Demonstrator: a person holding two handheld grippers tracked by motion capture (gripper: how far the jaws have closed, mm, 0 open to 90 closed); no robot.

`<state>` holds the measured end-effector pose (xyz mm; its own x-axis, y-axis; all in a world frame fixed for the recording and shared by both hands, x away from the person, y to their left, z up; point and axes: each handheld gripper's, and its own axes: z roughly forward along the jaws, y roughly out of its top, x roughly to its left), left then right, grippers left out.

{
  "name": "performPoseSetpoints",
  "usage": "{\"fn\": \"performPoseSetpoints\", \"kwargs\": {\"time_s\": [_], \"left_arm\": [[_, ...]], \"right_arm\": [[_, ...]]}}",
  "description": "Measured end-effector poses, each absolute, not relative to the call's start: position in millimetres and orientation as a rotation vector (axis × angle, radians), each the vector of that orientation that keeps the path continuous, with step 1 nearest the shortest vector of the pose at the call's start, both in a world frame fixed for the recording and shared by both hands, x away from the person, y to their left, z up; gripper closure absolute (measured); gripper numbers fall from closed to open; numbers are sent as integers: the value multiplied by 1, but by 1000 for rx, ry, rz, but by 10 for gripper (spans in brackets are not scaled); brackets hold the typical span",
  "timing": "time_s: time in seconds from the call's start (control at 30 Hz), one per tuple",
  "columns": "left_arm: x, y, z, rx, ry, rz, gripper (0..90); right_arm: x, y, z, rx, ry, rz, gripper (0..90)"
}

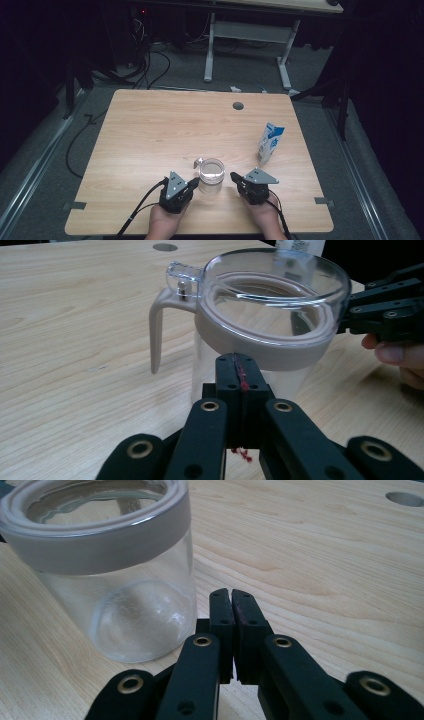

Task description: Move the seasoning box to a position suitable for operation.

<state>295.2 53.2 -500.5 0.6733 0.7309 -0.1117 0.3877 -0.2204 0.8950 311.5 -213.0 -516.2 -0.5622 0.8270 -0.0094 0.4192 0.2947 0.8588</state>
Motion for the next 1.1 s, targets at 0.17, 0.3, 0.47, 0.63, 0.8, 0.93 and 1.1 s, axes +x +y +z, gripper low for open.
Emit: {"fn": "performPoseSetpoints", "kwargs": {"time_s": [0.17, 0.3, 0.47, 0.63, 0.8, 0.93, 1.1], "left_arm": [[295, 46, -501, 1844, 870, 400, 898], [297, 41, -501, 1850, 863, 401, 897], [298, 38, -501, 1848, 861, 400, 898], [298, 38, -501, 1846, 859, 401, 897], [297, 54, -498, 1835, 879, 428, 891], [297, 62, -498, 1829, 898, 436, 891], [296, 68, -499, 1820, 917, 445, 890]], "right_arm": [[310, -216, -516, 1118, 2106, 1193, 884], [308, -216, -516, 1116, 2106, 1192, 884], [306, -215, -515, 1113, 2111, 1197, 885], [306, -211, -515, 1096, 2123, 1189, 885], [308, -208, -515, 1100, 2120, 1186, 892], [309, -206, -515, 1107, 2118, 1191, 892], [312, -198, -516, 1086, 2129, 1195, 891]]}}
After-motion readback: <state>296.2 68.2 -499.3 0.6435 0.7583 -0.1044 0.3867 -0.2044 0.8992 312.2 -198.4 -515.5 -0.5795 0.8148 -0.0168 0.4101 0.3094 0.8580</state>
